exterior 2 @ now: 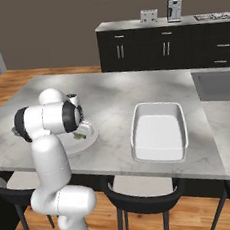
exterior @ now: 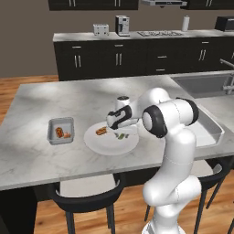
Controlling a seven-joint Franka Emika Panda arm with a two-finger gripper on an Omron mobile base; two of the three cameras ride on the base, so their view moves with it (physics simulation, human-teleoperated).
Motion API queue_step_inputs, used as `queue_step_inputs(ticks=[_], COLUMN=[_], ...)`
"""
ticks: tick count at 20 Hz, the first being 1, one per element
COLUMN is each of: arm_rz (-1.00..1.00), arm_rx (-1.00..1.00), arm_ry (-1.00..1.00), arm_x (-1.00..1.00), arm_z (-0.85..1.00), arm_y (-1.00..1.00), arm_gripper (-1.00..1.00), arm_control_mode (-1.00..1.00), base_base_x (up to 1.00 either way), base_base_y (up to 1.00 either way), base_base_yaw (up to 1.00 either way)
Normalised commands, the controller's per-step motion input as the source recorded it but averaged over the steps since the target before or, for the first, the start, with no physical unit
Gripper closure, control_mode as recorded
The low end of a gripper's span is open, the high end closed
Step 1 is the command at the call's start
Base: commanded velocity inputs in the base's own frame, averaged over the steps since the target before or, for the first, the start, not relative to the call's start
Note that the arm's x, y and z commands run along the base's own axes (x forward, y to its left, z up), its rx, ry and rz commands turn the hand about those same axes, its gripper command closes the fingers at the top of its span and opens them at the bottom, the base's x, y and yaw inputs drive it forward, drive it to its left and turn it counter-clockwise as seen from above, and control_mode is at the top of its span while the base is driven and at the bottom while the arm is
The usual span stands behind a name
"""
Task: Place one cooked food and one vegetable from the large plate to each tupperware container.
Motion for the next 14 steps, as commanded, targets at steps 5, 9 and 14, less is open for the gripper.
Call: queue_step_inputs(ticks=[5, 9, 14], arm_rz=[0.00, 0.06, 0.27], arm_rx=[-0.03, -0.03, 0.00], arm_ry=[0.00, -0.12, -0.13], arm_x=[-0.01, -0.22, -0.20], arm_z=[0.17, 0.37, 0.62], arm_y=[0.10, -0.18, -0.79], arm_gripper=[1.00, 1.00, 1.00], arm_control_mode=[-1.00, -1.00, -1.00], base_base_x=[0.00, 0.00, 0.00], base_base_y=[0.00, 0.00, 0.00], base_base_yaw=[0.00, 0.00, 0.00])
